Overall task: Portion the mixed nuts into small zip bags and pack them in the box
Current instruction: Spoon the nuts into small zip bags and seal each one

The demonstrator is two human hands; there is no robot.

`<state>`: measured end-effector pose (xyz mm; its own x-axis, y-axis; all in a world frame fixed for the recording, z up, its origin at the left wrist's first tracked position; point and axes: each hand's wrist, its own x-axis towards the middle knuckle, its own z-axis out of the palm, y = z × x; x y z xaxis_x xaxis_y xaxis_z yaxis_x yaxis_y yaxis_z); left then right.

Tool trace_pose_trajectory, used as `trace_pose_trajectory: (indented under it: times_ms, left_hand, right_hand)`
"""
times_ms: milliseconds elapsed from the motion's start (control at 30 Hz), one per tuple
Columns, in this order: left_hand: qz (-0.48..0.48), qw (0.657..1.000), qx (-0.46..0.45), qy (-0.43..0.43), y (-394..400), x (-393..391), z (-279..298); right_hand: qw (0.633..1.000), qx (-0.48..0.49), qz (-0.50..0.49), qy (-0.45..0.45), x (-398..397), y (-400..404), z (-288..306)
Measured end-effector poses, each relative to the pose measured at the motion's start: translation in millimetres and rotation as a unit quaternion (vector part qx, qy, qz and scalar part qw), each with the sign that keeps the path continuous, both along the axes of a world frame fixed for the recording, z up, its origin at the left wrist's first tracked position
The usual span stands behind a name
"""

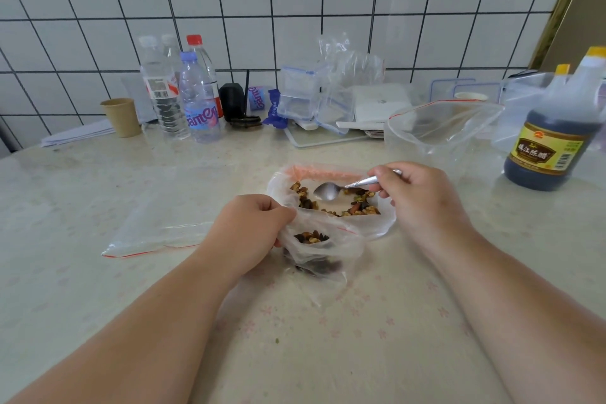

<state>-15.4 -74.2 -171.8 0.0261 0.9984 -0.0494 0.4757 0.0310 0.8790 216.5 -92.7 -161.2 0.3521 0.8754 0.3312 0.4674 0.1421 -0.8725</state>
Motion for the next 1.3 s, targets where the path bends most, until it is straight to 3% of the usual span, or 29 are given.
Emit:
trace_pose_trajectory:
  times_ms: [167,467,667,1067,1300]
  left_hand:
    - [0.001,1.0,0.002,0.005,0,1,0]
    - [0.0,1.0,0.0,-0.002,-2,2,2]
    - [-0.011,1.0,-0.003,0.005,-2,1,1]
    - [-0.018,1.0,-0.003,-0.001,-3,2,2]
    - [-0.01,1.0,-0.008,-0.014,-3,0,4]
  right_hand:
    - [0.998,-0.02,0.055,-0.002,-1,3,-3]
    - [0.996,-0.03,-0.053,0.061,11,1,7]
    - [0.994,-0.077,0.035,0.066,-3,2,1]
    - [0.95,-0.12,-0.007,0.29,8,9,2]
    - [0.937,-0.082,0.021,0.338,6,2,13]
